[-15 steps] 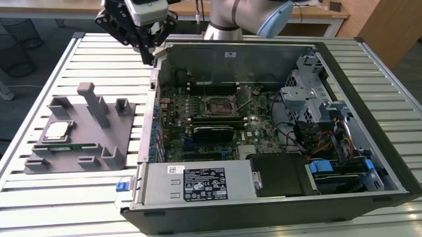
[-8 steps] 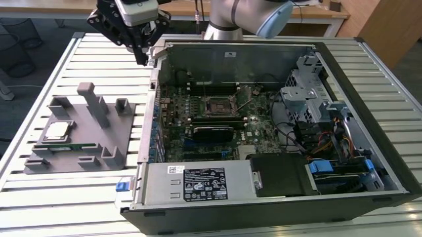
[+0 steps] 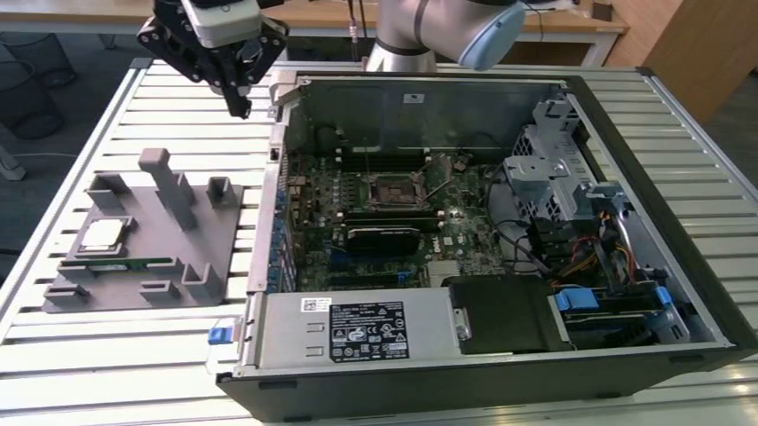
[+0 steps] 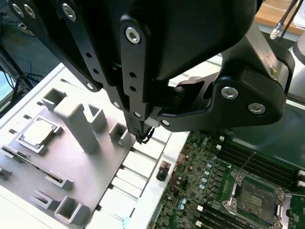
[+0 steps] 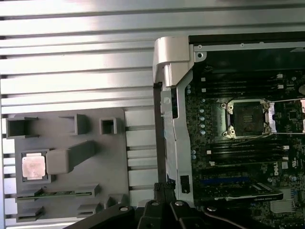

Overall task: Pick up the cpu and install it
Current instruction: 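Reach for the cpu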

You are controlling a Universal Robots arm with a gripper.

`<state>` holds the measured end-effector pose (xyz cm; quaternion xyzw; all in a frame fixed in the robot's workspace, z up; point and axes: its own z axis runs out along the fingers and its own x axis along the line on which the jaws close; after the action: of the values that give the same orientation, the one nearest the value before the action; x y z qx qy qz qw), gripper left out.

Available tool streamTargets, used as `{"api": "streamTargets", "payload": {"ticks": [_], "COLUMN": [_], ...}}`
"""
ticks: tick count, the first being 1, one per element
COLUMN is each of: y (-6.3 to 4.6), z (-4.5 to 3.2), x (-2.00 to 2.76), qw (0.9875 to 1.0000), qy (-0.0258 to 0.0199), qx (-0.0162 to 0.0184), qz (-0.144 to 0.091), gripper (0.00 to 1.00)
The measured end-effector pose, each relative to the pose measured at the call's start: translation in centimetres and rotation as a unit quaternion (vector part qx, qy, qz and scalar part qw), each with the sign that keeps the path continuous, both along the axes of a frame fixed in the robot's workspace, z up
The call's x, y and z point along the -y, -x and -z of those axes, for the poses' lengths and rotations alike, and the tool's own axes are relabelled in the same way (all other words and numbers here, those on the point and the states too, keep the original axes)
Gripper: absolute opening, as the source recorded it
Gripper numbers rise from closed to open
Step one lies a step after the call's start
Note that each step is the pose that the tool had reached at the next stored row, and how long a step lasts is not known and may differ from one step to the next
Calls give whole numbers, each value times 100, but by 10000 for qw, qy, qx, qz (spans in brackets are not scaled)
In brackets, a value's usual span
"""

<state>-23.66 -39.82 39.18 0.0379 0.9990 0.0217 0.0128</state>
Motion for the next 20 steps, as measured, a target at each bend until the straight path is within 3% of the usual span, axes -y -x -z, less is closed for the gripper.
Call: {"api": "streamTargets", "payload": {"ticks": [20], "y": [491], "z": [27], "x": [-1], "qw": [10000], "qy": [0], "qx": [-5], "qz": [0], "gripper": [11]}}
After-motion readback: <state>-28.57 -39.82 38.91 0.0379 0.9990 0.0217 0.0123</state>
